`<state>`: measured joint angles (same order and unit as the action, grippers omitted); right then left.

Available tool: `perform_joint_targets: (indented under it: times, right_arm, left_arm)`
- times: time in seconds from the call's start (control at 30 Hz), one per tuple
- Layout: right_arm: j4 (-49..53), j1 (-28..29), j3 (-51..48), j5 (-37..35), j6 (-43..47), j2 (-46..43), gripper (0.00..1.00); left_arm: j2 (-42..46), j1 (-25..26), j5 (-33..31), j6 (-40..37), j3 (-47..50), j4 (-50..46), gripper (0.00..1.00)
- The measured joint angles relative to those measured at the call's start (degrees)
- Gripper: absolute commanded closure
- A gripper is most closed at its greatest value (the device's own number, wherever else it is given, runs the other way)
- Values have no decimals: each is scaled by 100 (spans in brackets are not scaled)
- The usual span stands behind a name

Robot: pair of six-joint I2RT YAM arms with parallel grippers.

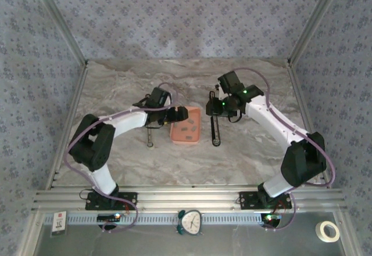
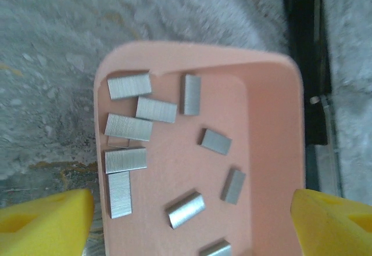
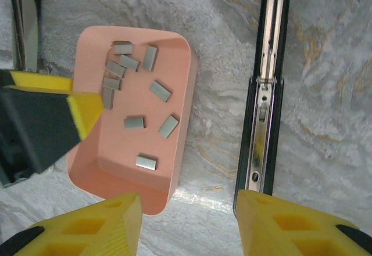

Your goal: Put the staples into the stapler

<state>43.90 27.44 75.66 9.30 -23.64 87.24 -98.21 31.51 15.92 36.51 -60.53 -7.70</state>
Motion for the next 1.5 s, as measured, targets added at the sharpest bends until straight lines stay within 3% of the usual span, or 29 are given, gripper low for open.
perform_joint_targets:
  times: [0.1, 0.43, 0.67, 0.87, 1.13, 1.5]
  right_arm:
    - [-28, -2, 50, -17, 640, -59, 53]
    - [-76, 234, 79, 474, 4297, -24, 56]
    - [107, 577, 221, 463, 6422, 767, 61]
    - [35, 942, 490, 225, 7335, 1613, 63]
    - [-98, 1108, 1043, 120, 7912, 2544, 63]
    - [-92, 1172, 1576, 157, 8369, 3202, 63]
  left_arm:
    - [439, -166, -2, -20, 26, -70, 10]
    - [1882, -1316, 186, -267, 640, -483, 10]
    - [2306, -2026, 442, -433, 1008, -713, 10]
    - [2428, -2452, 577, -527, 1327, -708, 10]
    - [2649, -2962, 660, -564, 1773, -708, 10]
    - [2730, -3115, 684, -608, 1838, -708, 10]
